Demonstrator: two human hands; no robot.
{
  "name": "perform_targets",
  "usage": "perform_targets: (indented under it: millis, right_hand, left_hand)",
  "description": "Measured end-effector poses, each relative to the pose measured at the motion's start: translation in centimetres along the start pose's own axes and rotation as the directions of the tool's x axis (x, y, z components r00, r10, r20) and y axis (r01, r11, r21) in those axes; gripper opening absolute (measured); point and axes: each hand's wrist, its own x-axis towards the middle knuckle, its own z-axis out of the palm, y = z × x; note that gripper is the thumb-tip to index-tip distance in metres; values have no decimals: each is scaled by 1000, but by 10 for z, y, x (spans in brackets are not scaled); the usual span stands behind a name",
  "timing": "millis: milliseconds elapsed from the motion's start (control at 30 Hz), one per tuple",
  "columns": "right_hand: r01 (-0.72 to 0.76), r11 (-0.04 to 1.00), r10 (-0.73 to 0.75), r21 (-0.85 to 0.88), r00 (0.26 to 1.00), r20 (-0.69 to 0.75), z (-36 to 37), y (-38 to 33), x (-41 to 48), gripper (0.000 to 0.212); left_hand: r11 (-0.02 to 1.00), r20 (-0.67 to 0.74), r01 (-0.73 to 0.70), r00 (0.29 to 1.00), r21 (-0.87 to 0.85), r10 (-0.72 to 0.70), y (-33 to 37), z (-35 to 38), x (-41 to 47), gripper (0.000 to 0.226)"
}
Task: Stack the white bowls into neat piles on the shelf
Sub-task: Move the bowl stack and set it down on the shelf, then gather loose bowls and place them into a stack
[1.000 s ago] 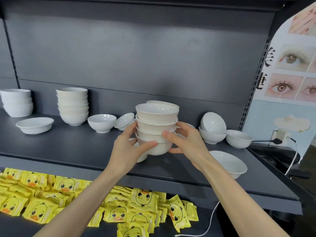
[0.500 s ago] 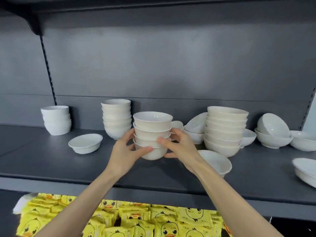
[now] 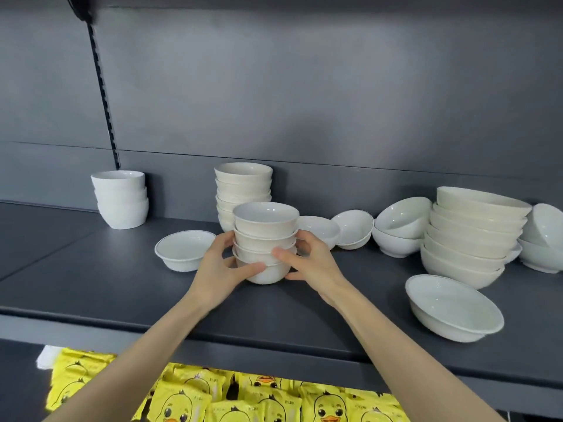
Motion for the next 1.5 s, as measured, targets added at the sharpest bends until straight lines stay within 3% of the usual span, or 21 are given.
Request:
perform_targets:
  millis: [367, 500, 600, 700, 833, 933, 1033, 1233, 1500]
  right_hand:
    - [-29, 999, 29, -23, 1000, -1, 12, 2, 13, 55]
    - [-39, 990, 40, -137, 999, 5, 11, -3, 10, 59]
    - [-7, 960, 6, -280, 1000, -6, 10, -12, 7, 57]
    - [0, 903, -10, -430, 1000, -20, 7, -23, 3, 50]
    - [22, 806, -39, -591, 999, -17, -7, -40, -6, 49]
    - [74, 708, -107, -702, 994, -4, -27, -58, -17, 51]
    - [86, 624, -158, -777, 987, -17, -56, -76, -34, 51]
    - [97, 491, -268, -866, 963, -43, -131, -107, -90, 48]
    - [58, 409, -305, -911, 949, -76, -232, -112, -178, 47]
  left_hand:
    - [998, 64, 40, 997, 53, -43, -12, -13, 16, 76]
    - [992, 81, 37, 996, 124, -47, -9, -15, 15, 77]
    - [961, 70, -2, 997, 276, -18, 1, -15, 13, 58]
    - [880, 63, -43, 998, 472, 14, 11, -17, 10, 42]
    - [619, 84, -96, 995, 780, 49, 34, -24, 4, 34]
    - [473, 112, -135, 991, 871, 78, 60, -21, -6, 32]
    - [410, 126, -168, 984, 897, 129, 89, -10, -19, 38]
    - [380, 227, -317, 938, 869, 263, 142, 47, -45, 43]
    - [521, 252, -427, 892, 739, 375, 175, 152, -95, 45]
